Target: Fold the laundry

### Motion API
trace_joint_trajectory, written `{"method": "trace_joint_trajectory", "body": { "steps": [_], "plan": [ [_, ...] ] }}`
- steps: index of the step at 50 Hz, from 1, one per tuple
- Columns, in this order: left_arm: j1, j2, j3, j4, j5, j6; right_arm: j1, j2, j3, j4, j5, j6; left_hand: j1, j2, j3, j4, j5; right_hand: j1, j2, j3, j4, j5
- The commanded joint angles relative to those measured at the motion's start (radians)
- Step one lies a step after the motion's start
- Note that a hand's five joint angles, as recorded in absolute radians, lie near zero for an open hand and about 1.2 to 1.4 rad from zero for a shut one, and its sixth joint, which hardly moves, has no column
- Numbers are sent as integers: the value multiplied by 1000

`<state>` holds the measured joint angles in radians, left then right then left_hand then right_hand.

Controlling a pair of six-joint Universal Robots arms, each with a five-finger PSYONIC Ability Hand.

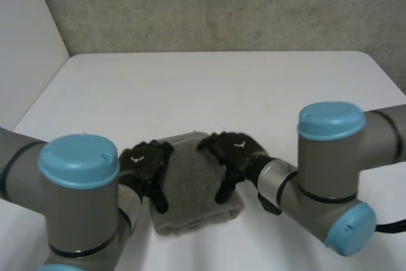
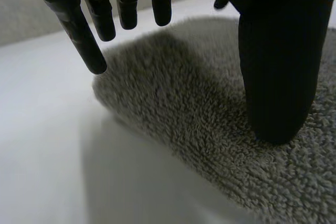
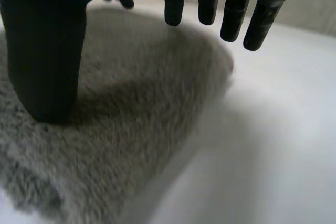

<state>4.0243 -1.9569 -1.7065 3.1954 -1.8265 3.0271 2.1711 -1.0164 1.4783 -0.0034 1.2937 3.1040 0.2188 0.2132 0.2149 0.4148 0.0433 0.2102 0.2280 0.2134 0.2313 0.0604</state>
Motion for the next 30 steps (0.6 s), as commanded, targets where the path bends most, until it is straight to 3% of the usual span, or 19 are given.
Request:
{"method": "trace_joint_trajectory", "body": {
  "steps": [1,7,10,12,13,15,18,20,23,25,30],
  "plan": [
    [1,-34,7,1,0,10,9,62,-22,19,9,-103,6,12,10,-190,7,-36,-53,-39,-57,-60],
    [-8,41,70,-25,0,19,3,6,-38,20,32,-108,12,18,16,-184,13,-36,-53,-39,-57,-60],
    [-13,131,142,-74,6,21,-5,-111,-69,19,68,-102,12,18,16,-184,13,-36,-53,-39,-57,-60],
    [-4,196,246,-129,7,22,-34,-221,-105,14,154,-94,15,21,19,-181,16,-36,-53,-39,-57,-60],
    [-4,196,246,-129,7,22,-34,-221,-105,14,154,-94,15,21,19,-181,16,-36,-53,-39,-57,-60],
    [12,217,307,-160,6,22,-68,-309,-172,28,283,-91,21,27,25,-175,22,-36,-53,-39,-57,-60],
    [73,237,430,-265,6,26,-90,-344,-194,42,341,-99,39,44,43,-157,40,-36,-53,-39,-57,-60],
    [131,239,589,-423,7,41,-146,-401,-236,95,426,-105,33,38,37,-163,34,-36,-53,-39,-57,-60],
    [151,233,663,-509,7,41,-189,-433,-275,164,444,-105,15,21,19,-181,16,-36,-53,-39,-57,-60],
    [179,233,699,-644,10,33,-201,-438,-286,195,441,-105,4,9,7,-192,5,-36,-53,-39,-57,-60],
    [182,239,682,-634,35,33,-209,-439,-291,224,434,-102,-8,-3,-4,-204,-7,-36,-53,-39,-57,-60]
  ]
}}
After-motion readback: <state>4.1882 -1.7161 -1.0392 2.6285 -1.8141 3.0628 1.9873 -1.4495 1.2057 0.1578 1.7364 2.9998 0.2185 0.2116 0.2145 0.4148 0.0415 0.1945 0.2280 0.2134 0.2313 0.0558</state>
